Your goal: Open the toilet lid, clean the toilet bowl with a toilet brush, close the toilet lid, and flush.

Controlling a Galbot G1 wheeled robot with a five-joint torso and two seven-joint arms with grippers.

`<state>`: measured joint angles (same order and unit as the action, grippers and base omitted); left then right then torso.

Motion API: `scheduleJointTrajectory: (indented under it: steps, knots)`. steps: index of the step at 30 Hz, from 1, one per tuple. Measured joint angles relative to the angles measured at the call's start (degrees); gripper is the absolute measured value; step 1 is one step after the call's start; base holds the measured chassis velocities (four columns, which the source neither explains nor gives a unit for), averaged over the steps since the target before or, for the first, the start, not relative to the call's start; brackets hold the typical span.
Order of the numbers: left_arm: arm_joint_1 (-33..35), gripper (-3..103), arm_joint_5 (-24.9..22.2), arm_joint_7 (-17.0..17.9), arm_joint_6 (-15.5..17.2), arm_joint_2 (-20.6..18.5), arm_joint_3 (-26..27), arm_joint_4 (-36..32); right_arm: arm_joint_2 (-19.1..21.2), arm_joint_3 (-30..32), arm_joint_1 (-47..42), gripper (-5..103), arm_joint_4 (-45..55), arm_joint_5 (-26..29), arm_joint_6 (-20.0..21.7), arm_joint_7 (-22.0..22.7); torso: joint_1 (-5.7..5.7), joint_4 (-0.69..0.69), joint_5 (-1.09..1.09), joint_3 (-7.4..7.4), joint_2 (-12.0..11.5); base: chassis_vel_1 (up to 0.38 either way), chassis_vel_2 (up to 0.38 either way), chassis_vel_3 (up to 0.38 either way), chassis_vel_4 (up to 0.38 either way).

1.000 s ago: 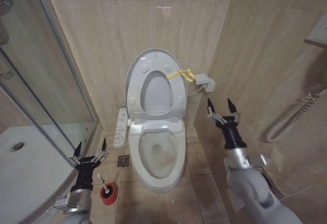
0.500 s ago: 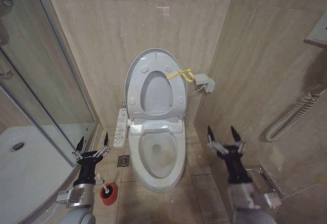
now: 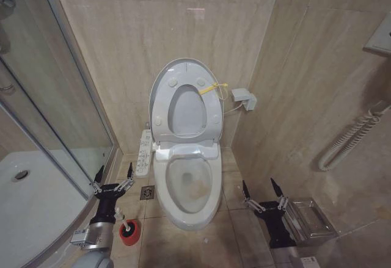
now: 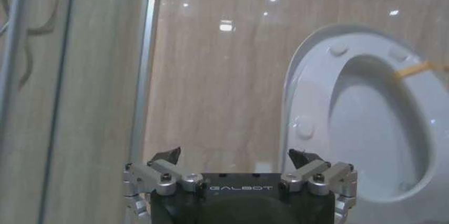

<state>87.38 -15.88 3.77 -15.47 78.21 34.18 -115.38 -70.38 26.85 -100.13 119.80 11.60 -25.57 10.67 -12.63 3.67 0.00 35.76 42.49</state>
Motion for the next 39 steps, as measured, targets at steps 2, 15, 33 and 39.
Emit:
scheduleJointTrajectory:
  steps: [2,15,33,39]
  knots:
    - [0.2,100,0.0,0.1,-0.9,-0.5,0.5,2.8,-0.5,-0.3,-0.1,100,0.0,-0.2,0.0,-0.5,0.0,0.0,0.0,0.0,0.0,0.0,0.0,0.0,0.0]
    - [0.6,100,5.8,1.3,0.5,-1.9,2.2,16.2,-1.9,-0.9,2.9,100,-1.8,-0.5,-1.0,-1.4,0.0,-0.01,0.0,0.0,0.0,0.0,0.0,0.0,0.0]
    - [-14.2,100,4.5,-16.4,-15.7,-3.1,0.7,48.5,-2.2,-1.4,8.4,100,-6.2,1.8,-0.7,-1.6,0.0,0.0,0.0,0.01,0.0,0.0,0.0,0.0,0.0]
    - [-17.7,100,6.2,-17.2,-16.7,-2.5,0.6,55.0,-1.6,-1.6,9.6,100,-7.2,2.3,-0.6,-1.6,-0.01,0.0,0.0,0.01,0.0,0.0,0.0,0.0,0.0]
